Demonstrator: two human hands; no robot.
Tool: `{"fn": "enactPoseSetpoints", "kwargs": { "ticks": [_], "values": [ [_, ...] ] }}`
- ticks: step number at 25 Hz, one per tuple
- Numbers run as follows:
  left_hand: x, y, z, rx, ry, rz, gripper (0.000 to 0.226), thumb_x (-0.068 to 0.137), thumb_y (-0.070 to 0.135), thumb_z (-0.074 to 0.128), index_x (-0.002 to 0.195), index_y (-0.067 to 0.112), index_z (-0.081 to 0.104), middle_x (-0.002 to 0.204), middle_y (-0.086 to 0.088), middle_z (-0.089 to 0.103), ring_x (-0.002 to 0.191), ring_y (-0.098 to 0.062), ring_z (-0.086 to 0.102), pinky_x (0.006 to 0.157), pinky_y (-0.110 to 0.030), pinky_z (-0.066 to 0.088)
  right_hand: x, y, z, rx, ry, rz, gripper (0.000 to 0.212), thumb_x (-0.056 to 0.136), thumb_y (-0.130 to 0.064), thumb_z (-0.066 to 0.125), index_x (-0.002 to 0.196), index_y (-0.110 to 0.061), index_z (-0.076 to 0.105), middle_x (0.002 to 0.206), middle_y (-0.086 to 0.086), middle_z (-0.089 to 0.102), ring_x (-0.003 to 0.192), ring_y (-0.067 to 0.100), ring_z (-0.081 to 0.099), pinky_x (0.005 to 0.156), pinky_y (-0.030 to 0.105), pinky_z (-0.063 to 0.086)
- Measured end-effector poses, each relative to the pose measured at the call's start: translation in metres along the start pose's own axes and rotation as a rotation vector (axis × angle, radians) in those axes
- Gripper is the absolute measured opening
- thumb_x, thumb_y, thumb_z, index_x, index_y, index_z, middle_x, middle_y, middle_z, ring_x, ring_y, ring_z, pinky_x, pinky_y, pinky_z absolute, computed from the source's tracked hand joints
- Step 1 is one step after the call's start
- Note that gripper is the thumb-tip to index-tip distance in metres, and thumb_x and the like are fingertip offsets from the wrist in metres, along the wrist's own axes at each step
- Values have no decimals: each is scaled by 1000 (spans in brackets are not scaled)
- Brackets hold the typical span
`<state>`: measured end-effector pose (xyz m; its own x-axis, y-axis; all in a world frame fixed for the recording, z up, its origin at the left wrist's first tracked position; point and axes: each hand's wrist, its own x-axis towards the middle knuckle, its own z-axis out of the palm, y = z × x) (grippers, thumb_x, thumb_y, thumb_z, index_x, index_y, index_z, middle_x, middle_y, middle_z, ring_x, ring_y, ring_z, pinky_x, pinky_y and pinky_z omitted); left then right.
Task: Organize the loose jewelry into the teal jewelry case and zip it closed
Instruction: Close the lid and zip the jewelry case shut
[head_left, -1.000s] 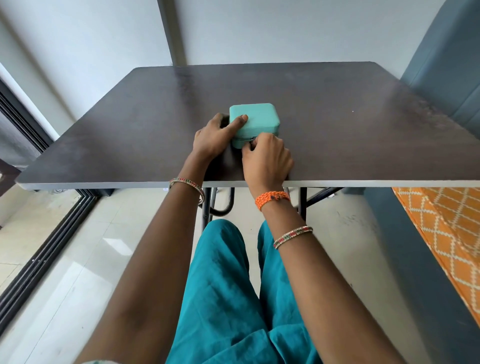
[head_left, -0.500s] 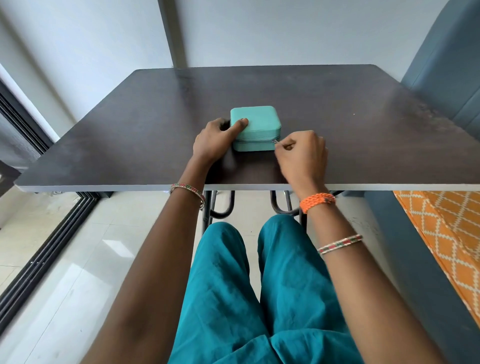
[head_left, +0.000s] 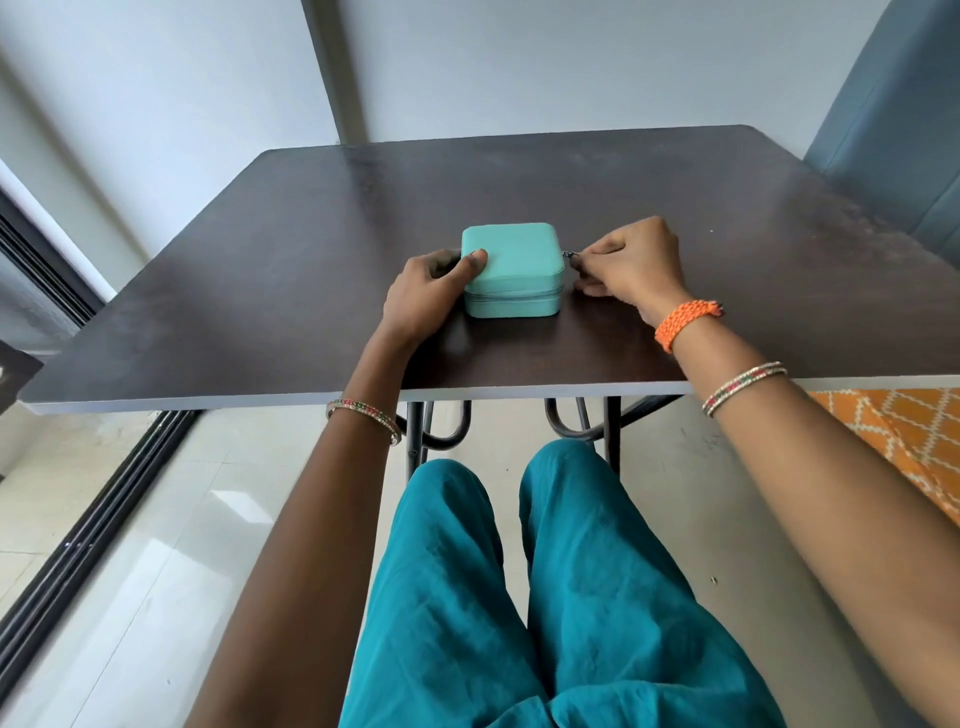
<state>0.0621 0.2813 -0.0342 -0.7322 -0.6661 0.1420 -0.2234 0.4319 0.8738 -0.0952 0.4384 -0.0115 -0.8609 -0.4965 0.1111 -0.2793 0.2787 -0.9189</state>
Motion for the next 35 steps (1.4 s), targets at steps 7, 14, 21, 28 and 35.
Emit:
{"fn": "enactPoseSetpoints", "kwargs": {
  "ticks": [7,14,21,28,35],
  "values": [
    [7,-7,0,6,-19,25,49,70,75,49,95,37,68,87,11,69,105,-27,63,93,-49,49,43,-3,0,397,-242,197,4,78,4,70,81,4,67,73,9,71,71,18,69,59,22,57],
    [7,-8,0,20,-5,36,53,71,76,48,104,38,67,99,13,71,102,-17,65,94,-47,48,65,-12,0,298,-479,204,7,83,1,66,84,-6,66,82,6,69,74,15,67,60,23,58],
    [10,-12,4,27,31,46,56,71,74,49,106,34,67,99,11,72,102,-18,64,93,-47,49,74,-29,13,111,-599,203,10,87,-4,63,90,-11,68,88,1,67,78,9,65,53,20,55],
    [-4,1,7,133,132,46,54,82,68,39,113,30,63,100,9,69,98,-14,62,88,-34,48,62,-11,18,242,-385,214,26,95,0,48,118,5,59,86,7,65,61,4,66,53,14,52],
    [-23,16,11,91,158,-93,59,96,55,19,122,19,59,126,-9,60,118,-29,52,98,-37,36,-4,-11,29,66,-62,117,37,92,-27,42,96,0,67,103,15,69,103,32,61,90,37,48]
  ]
}}
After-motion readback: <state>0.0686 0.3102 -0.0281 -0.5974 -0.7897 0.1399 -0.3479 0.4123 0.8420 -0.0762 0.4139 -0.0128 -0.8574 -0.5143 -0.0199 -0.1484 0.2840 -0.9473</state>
